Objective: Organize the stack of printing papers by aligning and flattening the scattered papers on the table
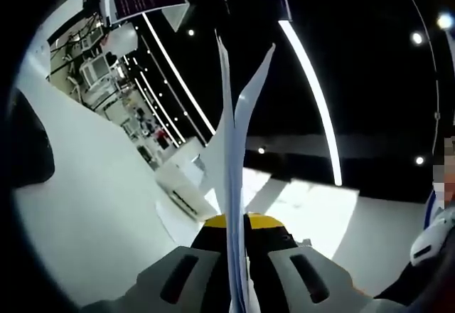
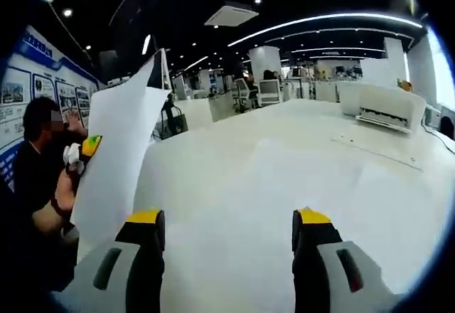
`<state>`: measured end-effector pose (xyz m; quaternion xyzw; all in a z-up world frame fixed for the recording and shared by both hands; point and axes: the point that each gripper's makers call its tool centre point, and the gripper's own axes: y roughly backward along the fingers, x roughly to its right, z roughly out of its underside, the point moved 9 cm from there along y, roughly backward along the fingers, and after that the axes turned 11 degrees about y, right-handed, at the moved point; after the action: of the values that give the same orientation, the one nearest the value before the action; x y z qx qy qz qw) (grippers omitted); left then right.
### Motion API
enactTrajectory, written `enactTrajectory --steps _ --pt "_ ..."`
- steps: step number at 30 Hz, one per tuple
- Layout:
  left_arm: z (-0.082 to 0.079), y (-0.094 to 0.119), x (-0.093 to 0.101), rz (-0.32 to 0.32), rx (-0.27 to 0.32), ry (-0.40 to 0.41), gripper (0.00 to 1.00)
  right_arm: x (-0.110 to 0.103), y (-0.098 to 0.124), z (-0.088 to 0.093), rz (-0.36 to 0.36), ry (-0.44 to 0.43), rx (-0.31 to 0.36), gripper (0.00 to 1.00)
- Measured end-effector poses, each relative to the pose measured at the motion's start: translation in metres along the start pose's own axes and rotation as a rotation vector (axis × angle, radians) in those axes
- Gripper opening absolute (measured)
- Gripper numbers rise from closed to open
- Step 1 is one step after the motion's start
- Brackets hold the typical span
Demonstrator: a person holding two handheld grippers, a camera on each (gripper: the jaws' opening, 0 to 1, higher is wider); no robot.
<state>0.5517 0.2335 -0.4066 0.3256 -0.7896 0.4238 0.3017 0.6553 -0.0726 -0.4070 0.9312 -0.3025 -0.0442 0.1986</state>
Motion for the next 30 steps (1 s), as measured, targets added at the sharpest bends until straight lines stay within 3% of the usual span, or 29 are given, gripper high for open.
enactTrajectory --steps 13,16,19,22,30 --pt "0.000 -0.001 0.000 0.001 -0.002 0.002 0.06 -0.015 -0.028 0.010 0.004 0.122 -0.043 0.68" --pt "0.001 -0.001 0.001 0.002 -0.003 0.003 0.06 -0.024 -0.030 0.017 -0.017 0.198 -0.087 0.62" --pt "0.000 0.000 0.001 0.003 -0.002 0.004 0.06 -0.022 -0.029 0.019 0.000 0.197 -0.085 0.51" --pt "-0.002 0.001 -0.002 0.003 -0.001 0.004 0.06 -0.021 -0.030 0.020 -0.021 0.136 -0.056 0.56" --pt "-0.002 0.001 -0.002 0.004 -0.002 0.004 0.06 -0.021 -0.034 0.027 -0.022 0.164 -0.083 0.60"
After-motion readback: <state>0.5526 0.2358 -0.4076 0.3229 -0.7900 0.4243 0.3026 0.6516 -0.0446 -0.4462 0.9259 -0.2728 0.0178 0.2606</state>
